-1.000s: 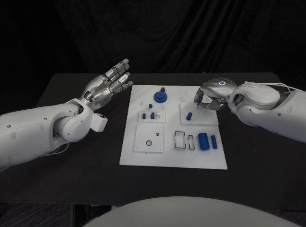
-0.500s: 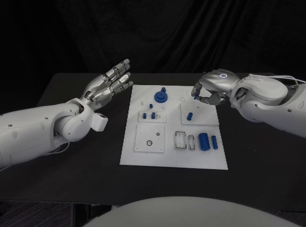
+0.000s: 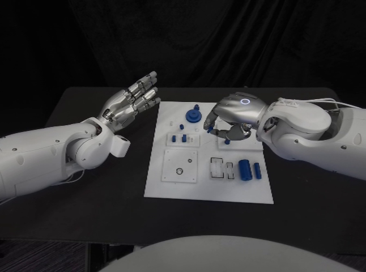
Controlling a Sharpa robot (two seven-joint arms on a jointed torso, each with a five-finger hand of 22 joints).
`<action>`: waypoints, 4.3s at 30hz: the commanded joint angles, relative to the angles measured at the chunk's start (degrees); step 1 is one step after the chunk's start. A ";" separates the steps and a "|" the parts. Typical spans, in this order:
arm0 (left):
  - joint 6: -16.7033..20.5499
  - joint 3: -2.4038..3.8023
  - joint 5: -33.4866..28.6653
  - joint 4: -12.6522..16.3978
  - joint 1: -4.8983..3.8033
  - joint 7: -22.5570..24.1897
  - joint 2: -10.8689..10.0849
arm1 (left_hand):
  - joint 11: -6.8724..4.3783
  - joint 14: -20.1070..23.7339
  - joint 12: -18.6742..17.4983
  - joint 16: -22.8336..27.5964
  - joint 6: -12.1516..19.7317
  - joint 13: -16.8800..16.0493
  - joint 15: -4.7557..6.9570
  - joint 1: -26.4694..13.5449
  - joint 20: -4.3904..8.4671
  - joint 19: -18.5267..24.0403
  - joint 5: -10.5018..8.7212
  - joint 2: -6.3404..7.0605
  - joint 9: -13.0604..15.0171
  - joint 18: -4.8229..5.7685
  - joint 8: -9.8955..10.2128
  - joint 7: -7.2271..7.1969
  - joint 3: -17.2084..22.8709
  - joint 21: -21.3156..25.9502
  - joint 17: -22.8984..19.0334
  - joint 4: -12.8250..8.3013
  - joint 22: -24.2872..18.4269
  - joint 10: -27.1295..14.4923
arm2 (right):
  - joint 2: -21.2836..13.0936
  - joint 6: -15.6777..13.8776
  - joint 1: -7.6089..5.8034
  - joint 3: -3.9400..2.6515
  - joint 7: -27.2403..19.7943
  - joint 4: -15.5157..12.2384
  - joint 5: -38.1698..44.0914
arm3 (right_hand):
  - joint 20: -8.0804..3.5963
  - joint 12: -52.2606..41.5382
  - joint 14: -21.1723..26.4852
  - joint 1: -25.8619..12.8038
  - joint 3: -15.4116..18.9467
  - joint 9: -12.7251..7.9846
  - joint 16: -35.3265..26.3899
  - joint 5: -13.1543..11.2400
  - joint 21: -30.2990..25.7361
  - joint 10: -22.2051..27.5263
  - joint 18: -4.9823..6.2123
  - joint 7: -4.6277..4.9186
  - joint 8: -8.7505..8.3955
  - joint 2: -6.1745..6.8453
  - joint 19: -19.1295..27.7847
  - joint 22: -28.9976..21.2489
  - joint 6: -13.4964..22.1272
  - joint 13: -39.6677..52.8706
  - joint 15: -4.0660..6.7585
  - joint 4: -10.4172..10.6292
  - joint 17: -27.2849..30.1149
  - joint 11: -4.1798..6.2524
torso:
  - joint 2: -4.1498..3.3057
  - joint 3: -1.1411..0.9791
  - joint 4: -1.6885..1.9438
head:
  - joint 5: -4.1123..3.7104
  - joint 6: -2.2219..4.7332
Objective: Assemble the parts on the task board
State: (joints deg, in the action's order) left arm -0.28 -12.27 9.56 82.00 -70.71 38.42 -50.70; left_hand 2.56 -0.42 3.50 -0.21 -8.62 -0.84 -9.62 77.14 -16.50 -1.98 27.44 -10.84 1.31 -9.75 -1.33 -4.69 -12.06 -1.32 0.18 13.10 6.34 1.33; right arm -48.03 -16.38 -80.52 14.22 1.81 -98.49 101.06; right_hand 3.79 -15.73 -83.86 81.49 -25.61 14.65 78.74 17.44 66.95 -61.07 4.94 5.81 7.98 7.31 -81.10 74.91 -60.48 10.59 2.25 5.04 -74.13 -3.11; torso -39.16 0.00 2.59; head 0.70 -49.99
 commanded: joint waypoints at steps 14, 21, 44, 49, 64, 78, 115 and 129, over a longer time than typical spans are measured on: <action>-2.25 0.05 -0.02 -0.62 0.50 -0.74 1.29 | 0.13 0.25 0.19 0.13 -0.32 -0.05 0.58 0.90 0.44 -0.01 0.83 -0.56 0.12 -0.53 -0.32 1.16 0.22 0.04 -0.11 -0.60 -0.27 -0.10 | 7.78 3.63 5.00 -0.05 -0.85 3.66 3.75 | 0.05 0.37 -1.35 0.41 0.10 -0.04 0.20 0.03 -0.32 -0.39 -0.44 0.56 -0.56 0.39 -0.11 9.17 0.12 -0.25 0.08 -0.76 -0.11 -0.14 | 0.24 -0.01 0.26 | -0.35 -0.01; -2.33 0.05 -0.02 -0.83 0.62 -0.69 1.54 | 0.11 0.29 0.18 0.15 -0.18 -0.05 0.66 0.91 0.47 0.05 0.83 -0.66 0.10 -0.52 -0.29 1.24 0.24 0.08 -0.12 -0.61 -0.41 -0.12 | 8.58 4.05 5.82 -0.05 -0.92 4.20 4.38 | 0.06 0.37 -1.35 0.40 0.10 -0.04 0.19 0.03 -0.28 -0.39 -0.45 0.56 -0.57 0.39 -0.13 9.18 0.13 -0.26 0.08 -0.77 -0.10 -0.15 | 0.20 -0.06 0.24 | -0.11 -0.01; -2.64 0.06 -0.02 -1.11 1.67 -0.62 1.81 | 0.31 0.35 0.23 0.17 0.13 -0.06 0.76 0.90 0.57 0.13 0.89 -0.89 0.05 -0.52 -0.20 1.45 0.26 0.14 -0.15 -0.61 -0.60 -0.13 | 8.92 4.34 7.54 -0.05 -1.00 6.10 4.55 | 0.08 0.45 -1.31 0.37 0.11 -0.08 0.07 0.03 -0.38 -0.39 -0.42 0.60 -0.68 0.43 -0.09 9.14 0.20 -0.32 0.03 -0.84 0.06 -0.20 | 0.03 0.02 0.18 | 0.67 -0.01; -2.55 0.06 -0.02 -1.10 1.72 -0.53 1.76 | 0.45 0.36 0.27 0.18 0.48 -0.07 0.79 0.85 0.61 0.18 0.88 -0.93 -0.01 -0.52 -0.12 1.32 0.21 0.18 -0.15 -0.61 -0.72 -0.12 | 9.08 4.22 7.70 -0.05 -0.99 6.74 4.55 | 0.09 0.46 -1.31 0.37 0.11 -0.08 0.08 0.03 -0.33 -0.39 -0.44 0.60 -0.69 0.43 -0.12 9.16 0.20 -0.32 0.03 -0.85 0.05 -0.20 | 0.00 0.08 0.15 | 0.70 -0.01; -2.38 0.06 -0.02 -1.09 1.83 -0.37 1.62 | 0.62 0.37 0.29 0.19 1.15 -0.07 0.85 0.81 0.68 0.21 0.85 -0.98 -0.10 -0.53 0.03 0.65 0.10 0.21 -0.16 -0.65 -0.81 -0.13 | 10.01 4.26 8.18 -0.06 -1.19 7.70 4.55 | 0.10 0.54 -1.30 0.31 0.11 -0.09 0.06 0.02 -0.31 -0.35 -0.44 0.56 -0.75 0.44 -0.12 9.16 0.23 -0.38 0.02 -0.86 0.08 -0.20 | 0.04 0.00 0.11 | 0.67 -0.01; -2.69 0.06 -0.02 -1.14 1.86 -0.66 1.68 | 0.67 0.37 0.30 0.18 0.94 -0.06 0.84 0.80 0.70 0.26 0.87 -1.03 -0.05 -0.54 -0.01 0.45 0.07 0.24 -0.15 -0.68 -0.95 -0.14 | 10.68 4.20 8.22 -0.06 -1.48 7.32 4.55 | 0.11 0.52 -1.27 0.35 0.08 -0.08 -0.01 0.03 -0.35 -0.47 -0.42 0.52 -0.74 0.37 -0.10 9.14 0.14 -0.39 0.03 -0.93 0.17 -0.14 | 0.04 -0.01 0.05 | 0.74 -0.01; -3.28 0.06 -0.02 -1.52 1.87 -1.20 1.97 | 0.79 0.35 0.36 0.17 0.82 -0.08 0.78 0.75 0.72 0.26 0.87 -1.08 -0.03 -0.53 -0.06 0.59 0.03 0.24 -0.15 -0.66 -0.97 -0.13 | 11.55 5.34 9.08 -0.06 -1.50 8.48 4.55 | 0.11 0.50 -1.17 0.45 0.06 -0.07 -0.20 0.02 -0.44 -0.69 -0.40 0.44 -0.76 0.36 -0.06 9.12 0.00 -0.41 0.07 -1.13 0.42 -0.07 | 0.12 0.00 0.12 | 0.53 -0.01; -3.49 0.06 -0.02 -1.70 1.91 -1.35 2.10 | 0.82 0.35 0.35 0.17 0.84 -0.07 0.75 0.74 0.71 0.27 0.87 -1.10 -0.03 -0.53 -0.06 0.62 0.02 0.25 -0.15 -0.66 -0.98 -0.13 | 11.67 5.80 9.13 -0.06 -1.76 8.51 4.55 | 0.22 1.62 -0.78 -0.01 -0.20 -0.90 -0.71 0.08 -1.39 0.75 -0.23 0.57 -2.65 0.56 0.48 8.88 2.55 -1.01 -0.07 -1.30 0.99 -0.32 | 0.11 -0.05 0.05 | 0.46 -0.01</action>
State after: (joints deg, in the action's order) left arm -2.83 -12.26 9.53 80.30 -68.92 36.58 -48.72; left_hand 2.95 -0.02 3.50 -0.21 -7.69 -0.82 -9.22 77.79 -16.28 -1.77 28.05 -11.50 1.27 -9.75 -1.33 -3.99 -11.98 -1.31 0.10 12.72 5.38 1.32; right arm -36.44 -11.13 -71.56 14.19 0.23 -89.96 105.16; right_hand 4.01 -14.36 -83.86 81.73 -25.74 13.95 78.30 17.44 65.67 -60.83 4.94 6.40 5.75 7.55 -80.88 74.95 -58.54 9.71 2.25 3.96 -73.19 -3.41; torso -39.02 -0.02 2.64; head 1.21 -49.99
